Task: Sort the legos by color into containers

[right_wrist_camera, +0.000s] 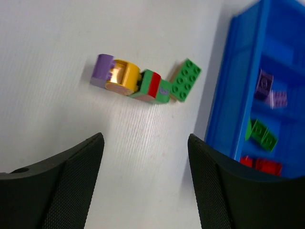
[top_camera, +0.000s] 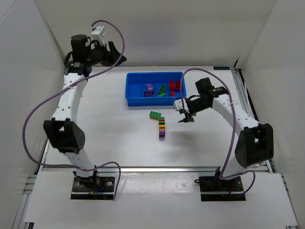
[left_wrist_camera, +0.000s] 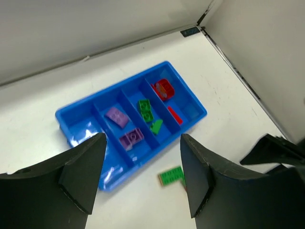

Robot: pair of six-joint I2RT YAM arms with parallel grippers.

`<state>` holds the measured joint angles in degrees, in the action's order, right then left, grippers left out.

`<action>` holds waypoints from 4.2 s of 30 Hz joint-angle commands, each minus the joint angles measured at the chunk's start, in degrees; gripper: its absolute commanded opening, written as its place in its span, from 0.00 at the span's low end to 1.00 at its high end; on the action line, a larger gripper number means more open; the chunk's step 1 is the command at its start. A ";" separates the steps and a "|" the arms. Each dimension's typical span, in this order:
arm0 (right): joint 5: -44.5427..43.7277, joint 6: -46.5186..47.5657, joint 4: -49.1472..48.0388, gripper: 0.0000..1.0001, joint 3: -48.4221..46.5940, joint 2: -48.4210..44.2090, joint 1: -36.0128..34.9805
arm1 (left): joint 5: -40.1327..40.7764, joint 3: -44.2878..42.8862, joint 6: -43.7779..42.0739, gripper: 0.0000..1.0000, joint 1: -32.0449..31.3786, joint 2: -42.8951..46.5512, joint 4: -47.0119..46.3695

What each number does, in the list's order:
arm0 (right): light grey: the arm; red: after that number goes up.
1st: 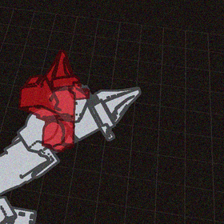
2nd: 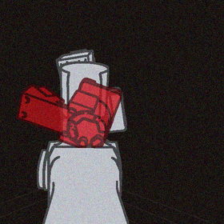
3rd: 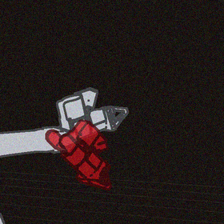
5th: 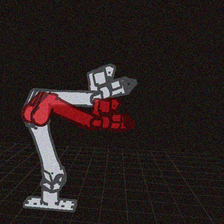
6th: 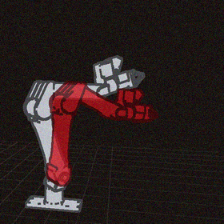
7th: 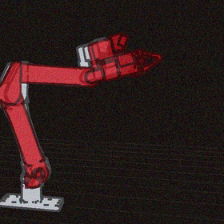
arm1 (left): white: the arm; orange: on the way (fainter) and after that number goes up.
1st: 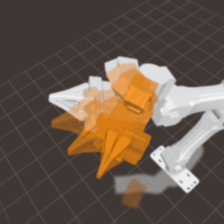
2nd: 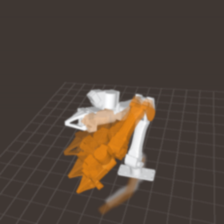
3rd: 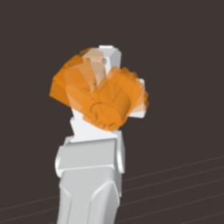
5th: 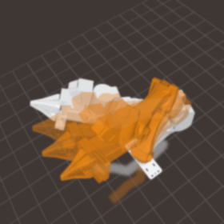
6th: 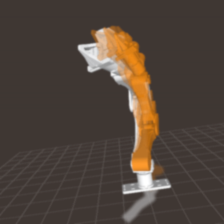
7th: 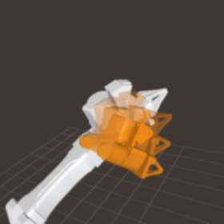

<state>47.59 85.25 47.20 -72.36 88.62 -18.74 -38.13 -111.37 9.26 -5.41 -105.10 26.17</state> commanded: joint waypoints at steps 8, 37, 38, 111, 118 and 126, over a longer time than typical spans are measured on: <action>4.18 52.79 22.14 0.74 -5.60 6.92 -3.84 | -4.15 22.68 -1.43 0.75 2.60 17.73 2.74; -23.95 60.64 11.60 0.70 -9.46 15.26 -23.71 | -8.45 35.78 -0.29 0.75 9.54 25.29 1.86; -24.30 61.08 12.29 0.70 -10.16 15.96 -23.88 | -8.54 35.87 -0.20 0.75 9.80 25.47 1.52; 23.25 -134.36 -34.79 0.00 -21.07 19.84 -2.61 | -7.32 55.20 -35.69 0.77 -8.55 52.36 -3.06; 25.69 -140.20 -42.34 0.00 -23.27 21.51 -6.30 | 7.26 62.05 -51.88 0.77 -15.06 54.65 -13.75; 20.80 -86.91 -9.68 0.00 -30.05 16.16 -8.77 | -7.62 38.18 -21.34 0.79 -8.75 36.82 1.68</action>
<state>69.93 -26.70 24.05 -100.88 109.56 -27.44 -37.08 -66.28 -25.63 -17.10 -65.04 22.72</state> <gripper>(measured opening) 0.416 0.788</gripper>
